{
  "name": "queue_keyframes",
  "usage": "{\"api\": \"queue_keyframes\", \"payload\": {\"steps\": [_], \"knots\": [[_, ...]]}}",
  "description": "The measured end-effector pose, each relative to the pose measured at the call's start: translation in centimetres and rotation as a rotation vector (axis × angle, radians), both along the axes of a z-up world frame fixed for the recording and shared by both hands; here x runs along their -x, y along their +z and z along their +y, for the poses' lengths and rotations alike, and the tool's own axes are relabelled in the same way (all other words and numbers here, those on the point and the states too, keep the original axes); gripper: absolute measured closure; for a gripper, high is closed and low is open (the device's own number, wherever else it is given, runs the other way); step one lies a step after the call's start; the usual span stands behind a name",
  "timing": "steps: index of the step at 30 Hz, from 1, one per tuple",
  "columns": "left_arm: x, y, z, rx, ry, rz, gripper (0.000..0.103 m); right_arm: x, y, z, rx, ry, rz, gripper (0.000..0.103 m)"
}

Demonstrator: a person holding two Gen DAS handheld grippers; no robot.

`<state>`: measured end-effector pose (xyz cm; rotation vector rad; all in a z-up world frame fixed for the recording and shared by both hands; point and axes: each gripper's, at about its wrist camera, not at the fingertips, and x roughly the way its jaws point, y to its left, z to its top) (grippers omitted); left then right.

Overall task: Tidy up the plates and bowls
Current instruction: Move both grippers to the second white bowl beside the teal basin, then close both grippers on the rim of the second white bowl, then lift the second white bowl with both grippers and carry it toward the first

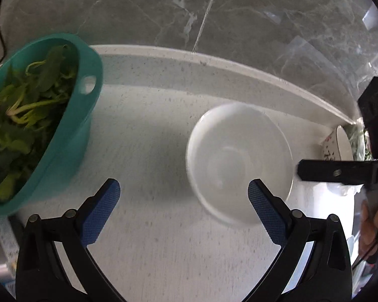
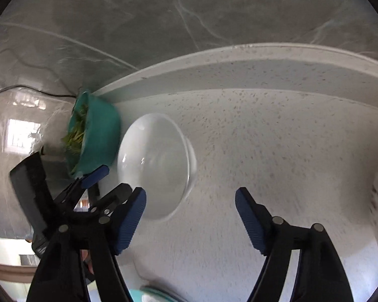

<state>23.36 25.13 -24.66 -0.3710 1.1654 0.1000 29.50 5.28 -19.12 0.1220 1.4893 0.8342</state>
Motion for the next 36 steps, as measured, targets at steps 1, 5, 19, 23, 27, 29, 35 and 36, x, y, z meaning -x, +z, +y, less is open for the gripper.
{"api": "queue_keyframes", "payload": {"steps": [1, 5, 19, 23, 27, 29, 35, 36], "knots": [[-0.4, -0.3, 0.2, 0.004, -0.001, 0.001, 0.001, -0.3, -0.4, 0.2, -0.002, -0.008, 0.004, 0.027], [-1.5, -1.8, 1.4, 0.009, -0.004, 0.015, 0.004, -1.1, -1.5, 0.9, -0.001, -0.018, 0.015, 0.027], [-3.1, -4.7, 3.6, 0.091, -0.015, 0.041, 0.071, -2.0, -3.9, 1.4, -0.010, -0.055, 0.069, 0.057], [-3.1, -4.4, 2.9, 0.109, -0.048, 0.027, 0.096, -1.8, -4.3, 1.8, -0.044, -0.043, 0.106, 0.083], [-3.5, -4.4, 2.8, 0.105, -0.055, 0.033, 0.096, -1.6, -3.7, 2.7, -0.029, -0.022, 0.075, 0.088], [-3.4, -4.4, 2.9, 0.108, -0.054, 0.036, 0.096, -1.6, -4.0, 2.5, -0.045, -0.031, 0.090, 0.088], [-3.2, -3.8, 1.7, 0.098, -0.047, 0.042, 0.097, -1.5, -3.9, 2.5, -0.038, -0.029, 0.080, 0.088], [-3.5, -3.2, 1.3, 0.096, -0.049, 0.043, 0.097, -1.4, -3.9, 2.7, -0.038, -0.030, 0.081, 0.088]]}}
